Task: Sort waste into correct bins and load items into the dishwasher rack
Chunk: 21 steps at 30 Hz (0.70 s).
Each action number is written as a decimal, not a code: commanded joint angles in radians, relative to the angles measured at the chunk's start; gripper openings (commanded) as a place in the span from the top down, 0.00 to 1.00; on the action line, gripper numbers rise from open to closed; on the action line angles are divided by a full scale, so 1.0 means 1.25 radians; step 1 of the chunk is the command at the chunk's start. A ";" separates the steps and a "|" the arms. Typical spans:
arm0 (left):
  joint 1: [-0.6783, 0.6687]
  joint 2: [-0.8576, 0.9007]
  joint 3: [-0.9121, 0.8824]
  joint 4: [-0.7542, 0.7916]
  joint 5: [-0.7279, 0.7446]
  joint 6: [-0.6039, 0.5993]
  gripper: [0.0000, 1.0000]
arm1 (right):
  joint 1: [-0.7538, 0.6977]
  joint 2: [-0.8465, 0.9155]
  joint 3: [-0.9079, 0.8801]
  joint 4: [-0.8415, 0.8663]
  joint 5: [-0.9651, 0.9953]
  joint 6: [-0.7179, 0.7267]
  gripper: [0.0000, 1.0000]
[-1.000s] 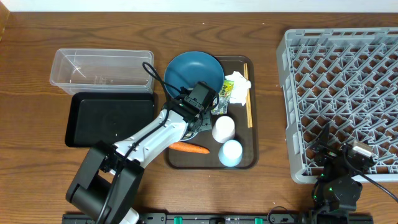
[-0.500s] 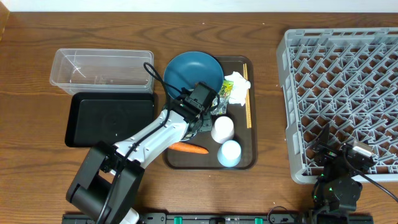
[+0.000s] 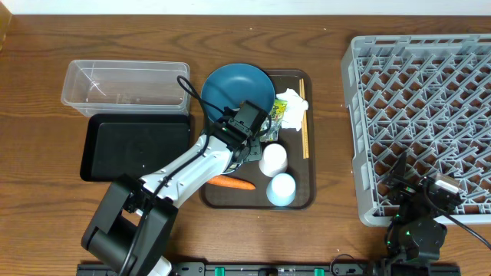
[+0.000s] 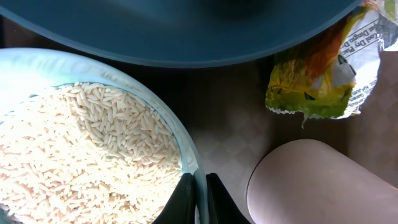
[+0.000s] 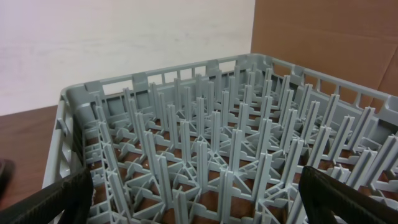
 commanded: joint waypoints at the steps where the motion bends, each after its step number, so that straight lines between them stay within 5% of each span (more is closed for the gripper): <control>1: 0.003 -0.007 0.013 -0.005 -0.009 -0.003 0.94 | -0.002 -0.002 0.005 -0.013 -0.009 -0.003 0.01; 21: 0.003 -0.171 0.013 -0.032 -0.009 -0.002 0.94 | -0.002 -0.002 0.005 -0.013 -0.009 -0.003 0.01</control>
